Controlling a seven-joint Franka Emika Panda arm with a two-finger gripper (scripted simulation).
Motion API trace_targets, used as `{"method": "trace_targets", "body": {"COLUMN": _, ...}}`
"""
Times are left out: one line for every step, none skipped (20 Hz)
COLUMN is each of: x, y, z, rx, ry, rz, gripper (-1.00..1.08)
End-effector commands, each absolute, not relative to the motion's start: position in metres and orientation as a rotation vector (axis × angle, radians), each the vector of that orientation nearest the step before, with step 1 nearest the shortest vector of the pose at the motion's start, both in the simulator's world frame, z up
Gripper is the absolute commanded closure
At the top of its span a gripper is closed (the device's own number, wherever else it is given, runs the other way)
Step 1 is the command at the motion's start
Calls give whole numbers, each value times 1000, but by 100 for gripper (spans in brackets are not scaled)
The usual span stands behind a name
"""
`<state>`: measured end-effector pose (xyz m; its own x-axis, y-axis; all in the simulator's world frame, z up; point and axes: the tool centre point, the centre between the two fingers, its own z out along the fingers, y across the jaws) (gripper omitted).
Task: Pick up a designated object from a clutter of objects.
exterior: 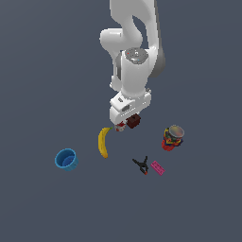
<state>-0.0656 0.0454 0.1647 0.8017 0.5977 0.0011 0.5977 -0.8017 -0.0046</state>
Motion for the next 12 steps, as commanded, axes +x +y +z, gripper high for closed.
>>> {"method": "trace_targets", "body": {"x": -56, "y": 28, "z": 187, "rx": -2976, "ry": -989, "rz": -2, "gripper": 108}}
{"method": "trace_targets", "body": {"x": -52, "y": 22, "z": 196, "rx": -2976, "ry": -989, "rz": -2, "gripper": 108}}
{"method": "trace_targets", "body": {"x": -48, "y": 15, "z": 205, "rx": -2976, "ry": -989, "rz": -2, "gripper": 108}}
{"method": "trace_targets", "body": {"x": -43, "y": 8, "z": 213, "rx": -2976, "ry": -989, "rz": -2, "gripper": 108}}
{"method": "trace_targets", "body": {"x": -39, "y": 1, "z": 222, "rx": -2976, "ry": -989, "rz": -2, "gripper": 108}}
{"method": "trace_targets", "body": {"x": -35, "y": -6, "z": 231, "rx": -2976, "ry": -989, "rz": -2, "gripper": 108}}
{"method": "trace_targets", "body": {"x": -31, "y": -13, "z": 240, "rx": -2976, "ry": -989, "rz": -2, "gripper": 108}}
{"method": "trace_targets", "body": {"x": -27, "y": -20, "z": 249, "rx": -2977, "ry": -988, "rz": -2, "gripper": 108}}
{"method": "trace_targets", "body": {"x": -22, "y": -27, "z": 257, "rx": -2977, "ry": -988, "rz": -2, "gripper": 108}}
{"method": "trace_targets", "body": {"x": -18, "y": -34, "z": 266, "rx": -2977, "ry": -988, "rz": -2, "gripper": 108}}
{"method": "trace_targets", "body": {"x": -14, "y": -41, "z": 274, "rx": -2977, "ry": -988, "rz": -2, "gripper": 108}}
{"method": "trace_targets", "body": {"x": -10, "y": -47, "z": 282, "rx": -2977, "ry": -988, "rz": -2, "gripper": 108}}
